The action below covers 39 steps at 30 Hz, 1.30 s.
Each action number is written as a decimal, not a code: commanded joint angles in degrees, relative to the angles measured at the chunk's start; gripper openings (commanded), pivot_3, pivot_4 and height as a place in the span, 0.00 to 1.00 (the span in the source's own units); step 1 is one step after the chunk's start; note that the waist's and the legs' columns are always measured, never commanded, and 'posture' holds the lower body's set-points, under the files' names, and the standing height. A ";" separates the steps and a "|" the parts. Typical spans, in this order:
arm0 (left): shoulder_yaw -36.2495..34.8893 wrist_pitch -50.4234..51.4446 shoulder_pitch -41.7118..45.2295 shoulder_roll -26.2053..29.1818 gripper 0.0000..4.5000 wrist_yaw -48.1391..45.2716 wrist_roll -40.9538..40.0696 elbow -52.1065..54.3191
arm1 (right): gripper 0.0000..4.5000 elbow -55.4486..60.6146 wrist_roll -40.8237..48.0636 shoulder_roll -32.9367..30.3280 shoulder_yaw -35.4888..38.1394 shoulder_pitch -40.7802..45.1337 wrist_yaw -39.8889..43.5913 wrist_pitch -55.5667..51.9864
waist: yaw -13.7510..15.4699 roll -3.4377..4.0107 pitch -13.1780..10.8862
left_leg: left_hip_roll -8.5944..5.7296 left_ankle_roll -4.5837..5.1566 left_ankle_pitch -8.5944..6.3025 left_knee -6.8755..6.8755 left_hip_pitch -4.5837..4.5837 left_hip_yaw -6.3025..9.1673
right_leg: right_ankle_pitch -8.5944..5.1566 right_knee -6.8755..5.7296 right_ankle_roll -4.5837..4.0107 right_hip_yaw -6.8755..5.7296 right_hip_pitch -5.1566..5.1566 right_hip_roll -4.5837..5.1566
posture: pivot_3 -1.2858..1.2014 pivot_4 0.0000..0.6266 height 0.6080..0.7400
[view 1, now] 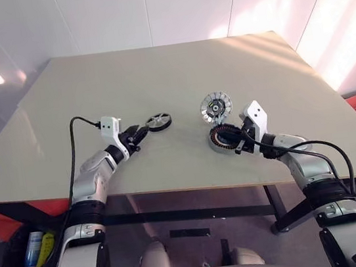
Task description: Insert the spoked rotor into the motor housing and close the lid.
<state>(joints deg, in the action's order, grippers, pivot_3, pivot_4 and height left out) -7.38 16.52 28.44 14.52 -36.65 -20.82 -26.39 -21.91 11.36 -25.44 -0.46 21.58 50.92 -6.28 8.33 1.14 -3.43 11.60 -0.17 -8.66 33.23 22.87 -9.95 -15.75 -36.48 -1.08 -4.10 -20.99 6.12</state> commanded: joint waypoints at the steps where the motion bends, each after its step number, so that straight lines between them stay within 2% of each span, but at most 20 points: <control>1: -1.24 -2.13 2.09 1.13 0.51 -0.62 0.11 -0.73 | 0.00 -0.04 -0.29 -0.80 0.37 0.40 -0.32 0.14 | -0.01 0.00 0.00 | 0.00 0.00 0.00 -0.01 -0.01 0.00 | 0.00 0.00 0.00 0.00 0.01 0.00 | 0.52 0.00 1.00; 9: -1.79 -2.77 2.80 0.86 0.51 0.19 -0.13 -2.18 | 0.00 5.38 2.02 -2.64 2.68 3.65 -0.17 -0.62 | 0.06 -0.01 -0.01 | -0.01 0.00 0.00 -0.01 0.12 0.01 | 0.00 0.00 0.00 0.03 -0.12 0.00 | 0.52 0.00 1.00; 19: -3.75 -1.32 2.17 0.47 0.51 3.38 -0.80 -0.82 | 0.00 6.15 1.79 -3.88 3.18 4.58 0.19 -1.06 | 0.08 -0.02 -0.01 | -0.01 0.01 0.00 -0.03 0.18 0.00 | 0.00 0.02 0.00 0.02 -0.17 0.00 | 0.52 0.00 1.00; 31: -3.47 -0.62 1.85 0.96 0.51 3.91 -0.67 0.74 | 0.00 2.81 -0.25 0.57 -0.67 -2.17 -0.25 -1.72 | 0.01 -0.12 0.03 | -0.01 0.02 -0.01 -0.07 0.13 0.01 | 0.00 0.07 0.00 0.06 -0.14 0.00 | 0.52 0.00 1.00; 39: -3.37 -0.38 2.32 1.11 0.51 4.23 -0.60 0.77 | 0.00 4.33 0.90 -2.03 2.10 2.10 -0.76 -1.14 | -0.03 -0.20 0.05 | 0.00 0.00 0.00 -0.08 -0.02 0.02 | 0.00 0.06 0.00 0.10 -0.05 0.00 | 0.52 0.00 1.00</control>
<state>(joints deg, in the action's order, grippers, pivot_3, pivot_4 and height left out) -10.10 16.31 29.53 15.07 -32.40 -21.12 -28.28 -19.76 11.23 -26.60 -0.15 21.80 50.21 -7.95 8.30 0.93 -3.37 11.59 -0.17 -8.66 33.15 22.86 -9.93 -15.74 -36.42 -1.07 -3.99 -21.05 6.12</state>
